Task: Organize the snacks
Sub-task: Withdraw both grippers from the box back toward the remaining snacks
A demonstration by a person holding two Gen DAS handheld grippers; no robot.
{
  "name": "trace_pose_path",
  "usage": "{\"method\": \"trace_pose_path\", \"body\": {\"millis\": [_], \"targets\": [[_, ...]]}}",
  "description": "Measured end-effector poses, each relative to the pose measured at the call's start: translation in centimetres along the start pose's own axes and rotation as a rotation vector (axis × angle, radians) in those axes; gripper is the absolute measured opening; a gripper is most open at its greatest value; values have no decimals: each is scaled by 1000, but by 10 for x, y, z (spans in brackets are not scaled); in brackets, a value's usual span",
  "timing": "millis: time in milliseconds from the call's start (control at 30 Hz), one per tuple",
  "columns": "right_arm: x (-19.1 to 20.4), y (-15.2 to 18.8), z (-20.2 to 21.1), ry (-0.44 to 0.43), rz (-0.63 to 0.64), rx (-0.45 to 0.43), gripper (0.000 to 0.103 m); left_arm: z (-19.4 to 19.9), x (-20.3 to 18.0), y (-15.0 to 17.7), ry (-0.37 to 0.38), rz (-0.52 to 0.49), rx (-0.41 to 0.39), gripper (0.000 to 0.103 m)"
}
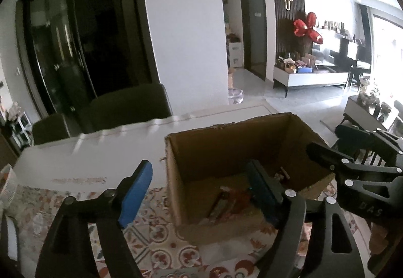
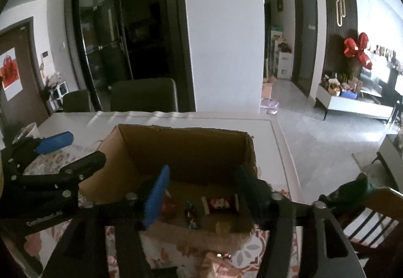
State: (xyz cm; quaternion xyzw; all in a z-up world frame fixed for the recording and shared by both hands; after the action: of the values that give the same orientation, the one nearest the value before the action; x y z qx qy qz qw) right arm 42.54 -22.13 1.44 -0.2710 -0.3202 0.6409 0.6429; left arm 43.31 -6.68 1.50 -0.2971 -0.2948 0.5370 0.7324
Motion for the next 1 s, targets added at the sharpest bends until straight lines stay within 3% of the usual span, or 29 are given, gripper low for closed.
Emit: {"method": "trace_pose_path", "body": {"millis": [167, 600, 1000], "targets": [[8, 8, 23, 16, 16, -28, 73, 28, 8, 4, -30, -16, -49, 88], [36, 41, 57, -34, 11, -22, 72, 79, 22, 30, -71, -21, -113, 88], [47, 91, 56, -60, -15, 57, 73, 80, 17, 80, -48, -74, -54, 88]]}}
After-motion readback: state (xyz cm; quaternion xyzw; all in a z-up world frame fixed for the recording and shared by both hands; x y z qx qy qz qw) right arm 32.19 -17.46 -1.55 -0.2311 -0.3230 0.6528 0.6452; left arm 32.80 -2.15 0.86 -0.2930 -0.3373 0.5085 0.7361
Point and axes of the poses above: each gripper's, at about its wrist camera, not at the fingertips, and z roughly against the way its jaws point, x to its left, y to its underside, the point moved 10 cm from there along -z, roughly the way its jaws point, and after that the axes turned 6 degrees about x, right-handed, at the moved point
